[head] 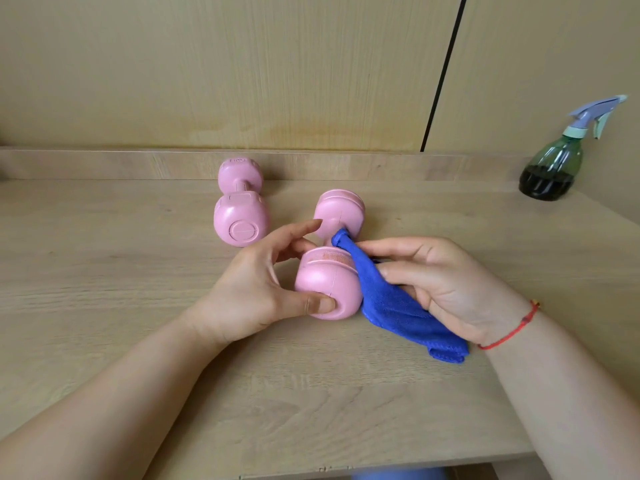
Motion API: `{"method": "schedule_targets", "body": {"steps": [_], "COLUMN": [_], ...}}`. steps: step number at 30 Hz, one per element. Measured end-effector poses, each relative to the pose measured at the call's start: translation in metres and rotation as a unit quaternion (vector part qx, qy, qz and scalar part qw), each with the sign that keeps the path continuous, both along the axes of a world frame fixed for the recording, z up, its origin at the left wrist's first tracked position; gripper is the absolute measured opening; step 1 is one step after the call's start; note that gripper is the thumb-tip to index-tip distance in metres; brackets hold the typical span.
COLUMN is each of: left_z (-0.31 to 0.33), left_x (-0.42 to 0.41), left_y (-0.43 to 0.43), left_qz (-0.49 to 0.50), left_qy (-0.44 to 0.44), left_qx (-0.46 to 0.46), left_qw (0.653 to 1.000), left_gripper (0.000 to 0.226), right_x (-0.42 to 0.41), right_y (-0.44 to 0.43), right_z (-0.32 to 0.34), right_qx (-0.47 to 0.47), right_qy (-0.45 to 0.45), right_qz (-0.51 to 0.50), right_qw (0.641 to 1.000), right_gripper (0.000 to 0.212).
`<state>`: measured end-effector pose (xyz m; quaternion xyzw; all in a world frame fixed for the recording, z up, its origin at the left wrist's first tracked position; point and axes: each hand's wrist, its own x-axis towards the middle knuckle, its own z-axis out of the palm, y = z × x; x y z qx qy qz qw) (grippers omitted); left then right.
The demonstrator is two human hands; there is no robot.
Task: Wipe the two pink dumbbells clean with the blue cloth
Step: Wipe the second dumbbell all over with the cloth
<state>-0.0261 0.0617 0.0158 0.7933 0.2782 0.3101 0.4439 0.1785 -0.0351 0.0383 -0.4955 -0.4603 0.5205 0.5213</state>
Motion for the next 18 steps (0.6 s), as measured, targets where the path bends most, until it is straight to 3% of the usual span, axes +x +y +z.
{"method": "schedule_targets", "body": {"steps": [3,9,18], "left_z": [-0.001,-0.002,-0.002], "left_x": [0.000,0.001,-0.002], "left_y": [0.002,0.002,0.005], "left_qz": [-0.006,-0.008,-0.013], "left_qy": [-0.004,-0.013,-0.011], "left_qx": [-0.015,-0.024,-0.022], "left_qw": [1.000,1.000,1.000], "left_gripper": [0.090,0.090,0.092], "right_x": [0.002,-0.007,-0.005], "right_y": [0.003,0.012,0.008], "right_z": [-0.006,-0.006,-0.010], "right_qx": [0.010,-0.013,-0.021], "right_qy": [-0.012,0.040,0.063], "right_qz": [0.011,-0.040,-0.052], "right_qw": [1.000,0.998,0.996], "right_gripper": [0.038,0.012,0.008]}}
